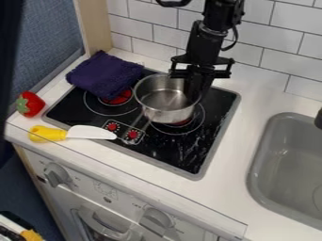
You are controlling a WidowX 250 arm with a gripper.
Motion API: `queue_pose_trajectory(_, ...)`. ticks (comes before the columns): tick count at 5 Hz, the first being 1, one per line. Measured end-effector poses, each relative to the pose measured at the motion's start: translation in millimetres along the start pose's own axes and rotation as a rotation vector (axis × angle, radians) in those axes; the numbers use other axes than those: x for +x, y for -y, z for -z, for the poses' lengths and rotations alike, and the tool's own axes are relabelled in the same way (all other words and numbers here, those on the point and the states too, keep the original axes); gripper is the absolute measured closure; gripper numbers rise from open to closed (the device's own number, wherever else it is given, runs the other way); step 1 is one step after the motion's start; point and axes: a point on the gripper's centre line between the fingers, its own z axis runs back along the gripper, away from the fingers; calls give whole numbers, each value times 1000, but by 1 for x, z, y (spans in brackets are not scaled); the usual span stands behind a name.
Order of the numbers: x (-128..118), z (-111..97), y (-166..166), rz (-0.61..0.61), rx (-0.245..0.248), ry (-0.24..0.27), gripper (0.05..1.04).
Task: Move the silver pot on the lower right corner of the stove
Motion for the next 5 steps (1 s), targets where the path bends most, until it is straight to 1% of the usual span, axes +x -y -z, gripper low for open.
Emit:
queue_pose_trajectory(1, -31, 8, -3, -70, 3, -8, 1002)
queue_pose_trajectory(2, -54, 9, -5, -32, -4, 7, 1002)
queue_pose_trajectory(3, -75, 14, -3, 30, 0, 51, 1002)
queue_pose_trajectory(4, -93, 20, 3, 113, -34, 53, 1002)
queue_pose_trajectory(5, -96, 20, 15, 179, -113, 49, 1002)
